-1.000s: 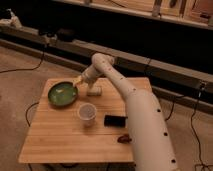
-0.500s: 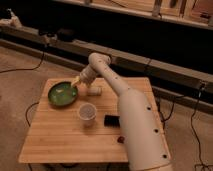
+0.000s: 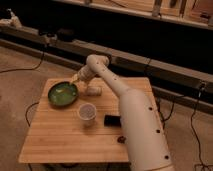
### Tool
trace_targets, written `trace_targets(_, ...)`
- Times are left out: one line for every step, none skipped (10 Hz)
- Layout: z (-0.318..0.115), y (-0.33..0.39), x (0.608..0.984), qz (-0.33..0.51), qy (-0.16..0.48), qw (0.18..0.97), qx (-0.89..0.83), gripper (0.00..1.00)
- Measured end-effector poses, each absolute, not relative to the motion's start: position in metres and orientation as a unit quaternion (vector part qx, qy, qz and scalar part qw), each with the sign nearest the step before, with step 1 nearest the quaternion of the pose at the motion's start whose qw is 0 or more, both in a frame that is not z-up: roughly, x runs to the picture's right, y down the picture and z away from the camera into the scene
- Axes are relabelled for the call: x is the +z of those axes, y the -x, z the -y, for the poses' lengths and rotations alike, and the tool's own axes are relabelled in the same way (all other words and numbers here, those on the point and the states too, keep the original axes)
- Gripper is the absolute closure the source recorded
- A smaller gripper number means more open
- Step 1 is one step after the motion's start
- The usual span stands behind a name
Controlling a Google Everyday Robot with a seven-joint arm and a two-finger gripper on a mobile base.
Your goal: Pick up the ceramic bowl
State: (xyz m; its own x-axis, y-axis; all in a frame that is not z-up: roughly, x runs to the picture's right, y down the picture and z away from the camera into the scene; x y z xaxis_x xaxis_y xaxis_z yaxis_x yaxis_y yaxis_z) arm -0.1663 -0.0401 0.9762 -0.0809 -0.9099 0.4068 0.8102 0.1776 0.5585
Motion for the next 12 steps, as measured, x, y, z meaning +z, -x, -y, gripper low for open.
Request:
trace_targets(0.043,0.166,0.976,0.362,-0.077,0.675,-0.639,0.35)
trace_targets(0.043,0.167,0.976,0.362,-0.077,0.674,-0.639,0.35)
trace_targets(0.043,0.168,0.976,0.362,-0.077,0.674,-0.639,0.35)
trace_targets(0.043,0.169,0.975,0.362,-0.078,0.673,-0.64,0.35)
trace_targets(0.042,0.17,0.975,0.364,-0.078,0.671,-0.641,0.35)
trace_targets(0.034,0.178,0.974,0.367,-0.081,0.662,-0.649,0.35)
trace_targets(0.029,0.186,0.973,0.369,-0.082,0.655,-0.654,0.35)
trace_targets(0.021,0.2,0.971,0.371,-0.084,0.644,-0.664,0.35)
trace_targets(0.015,0.208,0.97,0.371,-0.084,0.636,-0.671,0.35)
trace_targets(0.011,0.21,0.972,0.368,-0.079,0.631,-0.679,0.35)
trace_targets(0.007,0.211,0.974,0.364,-0.07,0.629,-0.683,0.35)
trace_targets(0.001,0.212,0.976,0.362,-0.058,0.628,-0.687,0.35)
